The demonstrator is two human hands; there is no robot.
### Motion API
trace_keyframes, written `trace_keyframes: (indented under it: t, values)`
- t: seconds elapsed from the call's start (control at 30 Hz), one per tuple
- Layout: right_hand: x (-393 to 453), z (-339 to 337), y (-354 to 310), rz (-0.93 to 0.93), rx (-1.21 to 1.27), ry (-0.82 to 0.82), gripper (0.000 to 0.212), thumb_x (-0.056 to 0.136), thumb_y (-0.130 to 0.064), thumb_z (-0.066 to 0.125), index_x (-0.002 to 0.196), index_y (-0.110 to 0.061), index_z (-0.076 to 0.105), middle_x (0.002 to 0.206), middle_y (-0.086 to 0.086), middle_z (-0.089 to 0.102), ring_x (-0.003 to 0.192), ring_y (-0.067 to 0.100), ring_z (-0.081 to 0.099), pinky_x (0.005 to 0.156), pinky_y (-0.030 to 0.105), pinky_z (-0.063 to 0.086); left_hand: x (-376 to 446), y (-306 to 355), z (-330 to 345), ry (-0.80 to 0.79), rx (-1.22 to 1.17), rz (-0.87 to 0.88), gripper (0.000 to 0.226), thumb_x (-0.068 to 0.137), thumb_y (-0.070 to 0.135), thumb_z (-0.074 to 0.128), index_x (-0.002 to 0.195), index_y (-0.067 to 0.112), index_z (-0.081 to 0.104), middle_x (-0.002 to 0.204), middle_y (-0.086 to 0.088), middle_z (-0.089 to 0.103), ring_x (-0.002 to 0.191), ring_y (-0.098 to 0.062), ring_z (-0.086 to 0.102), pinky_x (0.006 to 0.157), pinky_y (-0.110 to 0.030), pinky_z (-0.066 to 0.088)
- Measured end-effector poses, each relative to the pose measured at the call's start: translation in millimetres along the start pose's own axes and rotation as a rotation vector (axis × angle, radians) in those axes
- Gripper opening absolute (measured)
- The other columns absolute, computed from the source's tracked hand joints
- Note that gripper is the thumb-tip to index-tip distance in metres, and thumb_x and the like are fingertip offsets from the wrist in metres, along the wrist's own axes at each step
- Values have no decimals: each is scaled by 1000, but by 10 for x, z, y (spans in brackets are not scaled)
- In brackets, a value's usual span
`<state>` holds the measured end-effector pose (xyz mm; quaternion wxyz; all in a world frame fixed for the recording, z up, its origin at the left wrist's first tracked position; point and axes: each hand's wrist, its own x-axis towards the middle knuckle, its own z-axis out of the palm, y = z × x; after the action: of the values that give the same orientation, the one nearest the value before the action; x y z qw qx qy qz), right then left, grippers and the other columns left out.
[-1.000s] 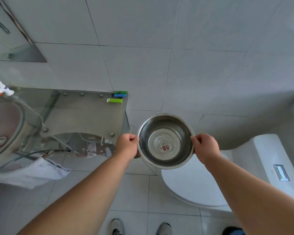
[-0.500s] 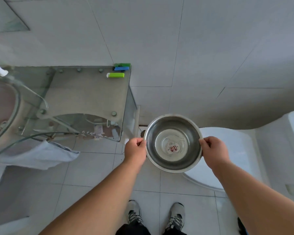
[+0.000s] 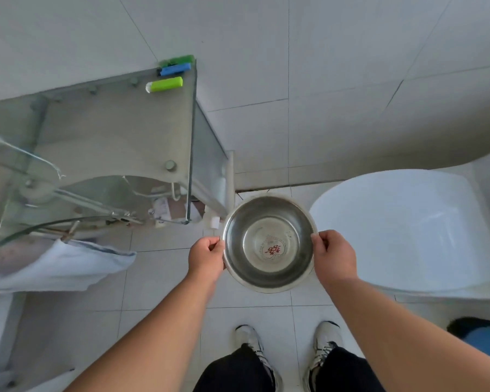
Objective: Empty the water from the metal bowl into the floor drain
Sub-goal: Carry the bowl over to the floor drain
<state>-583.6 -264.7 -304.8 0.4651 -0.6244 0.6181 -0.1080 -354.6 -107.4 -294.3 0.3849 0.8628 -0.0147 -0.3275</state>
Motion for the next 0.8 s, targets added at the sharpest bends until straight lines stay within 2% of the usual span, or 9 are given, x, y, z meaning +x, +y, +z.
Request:
trace_keyframes:
  t: [0.13,0.3,0.43,0.53,0.67,0.8]
  values:
    - [32,282,212,26,20,4,21,105,-33,55,89,-22,62,76,-5,67,72,11,61,58,27,42,219,-213,53,-14,7,3,25,108,14,64,88,26,73,93,-7,80,81,-24,74,65,-33,66]
    - [55,660,477,104,77,30,23,105,-33,54,82,-30,56,77,-7,66,72,10,60,57,24,40,515,-499,146,-46,78,-22,16,110,15,62,102,23,74,102,-3,80,89,-21,77,58,-23,62]
    - [111,951,707,142,97,55,31,105,-33,53,75,-34,50,78,-10,65,72,2,57,57,26,39,763,-721,245,-70,129,-37,17,110,14,63,102,19,77,100,-5,82,83,-20,78,55,-21,61]
    - [199,1149,863,158,111,53,31,104,-32,54,73,-32,52,75,-12,64,69,1,57,55,22,38,951,-905,327,-82,147,-48,18,109,9,62,103,16,78,101,-6,81,83,-22,78,55,-22,61]
    - [383,1446,1141,162,111,64,31,104,-31,54,74,-27,53,71,-8,64,65,2,56,53,21,37,1251,-1216,487,-97,166,-62,18,109,8,61,108,9,79,105,-13,81,86,-26,77,61,-28,64]
    - [651,1728,1401,162,105,91,32,103,-33,54,73,-25,53,68,-8,62,62,2,55,51,21,34,1569,-1531,738,-73,154,-76,14,108,7,63,106,7,77,104,-18,80,88,-31,78,65,-35,67]
